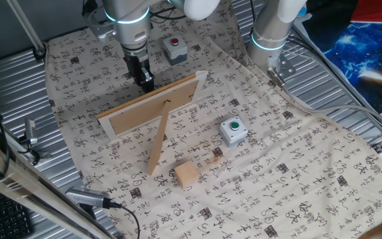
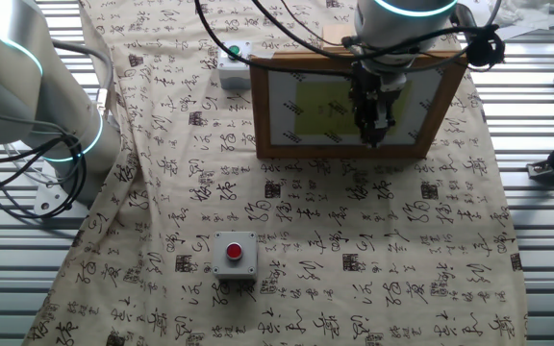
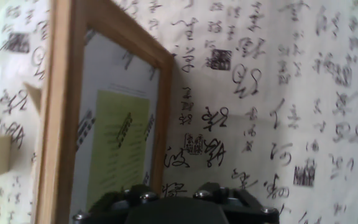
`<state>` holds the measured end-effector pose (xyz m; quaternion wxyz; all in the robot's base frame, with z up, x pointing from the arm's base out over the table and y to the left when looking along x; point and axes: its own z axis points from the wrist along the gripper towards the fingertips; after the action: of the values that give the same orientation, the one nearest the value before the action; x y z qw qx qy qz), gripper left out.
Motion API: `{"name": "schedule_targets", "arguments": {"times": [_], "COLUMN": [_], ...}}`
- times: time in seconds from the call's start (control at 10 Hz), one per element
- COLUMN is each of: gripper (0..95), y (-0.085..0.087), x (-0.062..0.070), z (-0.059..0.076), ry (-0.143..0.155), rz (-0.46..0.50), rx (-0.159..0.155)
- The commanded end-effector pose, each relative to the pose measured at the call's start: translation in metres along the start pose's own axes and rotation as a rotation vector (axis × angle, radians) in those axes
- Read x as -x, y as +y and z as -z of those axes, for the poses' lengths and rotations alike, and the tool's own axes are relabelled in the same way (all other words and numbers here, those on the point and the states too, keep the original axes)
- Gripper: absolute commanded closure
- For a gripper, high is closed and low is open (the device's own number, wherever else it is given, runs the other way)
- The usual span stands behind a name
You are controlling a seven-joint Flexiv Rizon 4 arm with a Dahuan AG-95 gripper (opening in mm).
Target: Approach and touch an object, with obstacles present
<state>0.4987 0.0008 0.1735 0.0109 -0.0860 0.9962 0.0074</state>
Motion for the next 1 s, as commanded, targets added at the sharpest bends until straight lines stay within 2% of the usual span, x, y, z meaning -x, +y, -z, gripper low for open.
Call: {"name": "schedule_targets", "arguments": {"times": [0.1,0.7,1.0], "gripper": [95.0,95.0,95.0], "y": [-0.0001,-0.0001,-0.0039], "x": [0.0004,0.0005,-0.0035], "z": [-0.0003,0.0001,0.0040], "ry": [-0.002,-0.001,0.000], "rz": [0.020,0.004,-0.020], "rx": [0.001,0.000,0.004]}}
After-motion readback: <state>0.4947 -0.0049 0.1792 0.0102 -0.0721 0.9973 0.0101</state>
